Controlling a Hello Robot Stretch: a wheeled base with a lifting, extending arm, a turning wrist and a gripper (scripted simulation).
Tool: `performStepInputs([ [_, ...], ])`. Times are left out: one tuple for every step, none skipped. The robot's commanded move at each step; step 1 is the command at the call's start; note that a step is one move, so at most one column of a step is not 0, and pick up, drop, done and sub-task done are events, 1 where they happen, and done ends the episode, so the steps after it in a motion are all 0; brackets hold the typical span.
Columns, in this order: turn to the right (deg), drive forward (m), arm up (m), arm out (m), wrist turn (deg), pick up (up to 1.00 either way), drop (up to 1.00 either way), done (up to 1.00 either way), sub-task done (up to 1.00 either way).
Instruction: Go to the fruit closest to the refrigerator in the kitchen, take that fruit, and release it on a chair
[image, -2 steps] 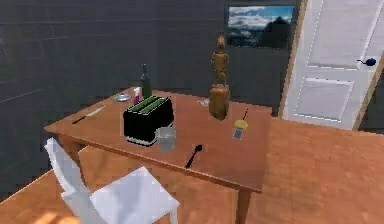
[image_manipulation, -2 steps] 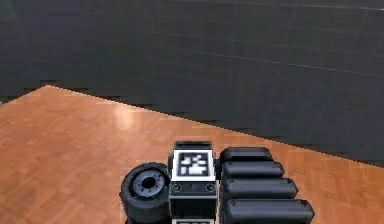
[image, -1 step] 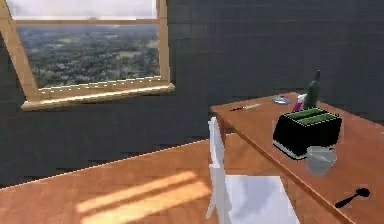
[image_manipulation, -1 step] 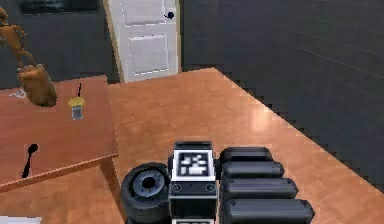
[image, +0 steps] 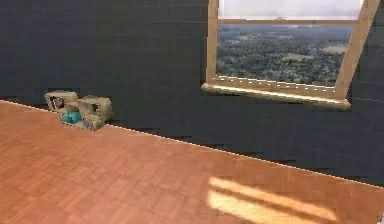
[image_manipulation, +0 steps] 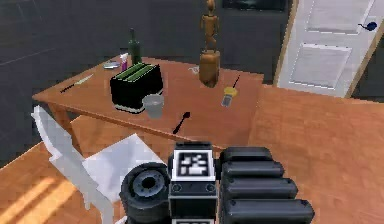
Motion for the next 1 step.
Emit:
performStepInputs([
  [-39.0, 0.00, 0.00, 0.00, 0.0, 0.00, 0.00, 0.00, 0.00],
])
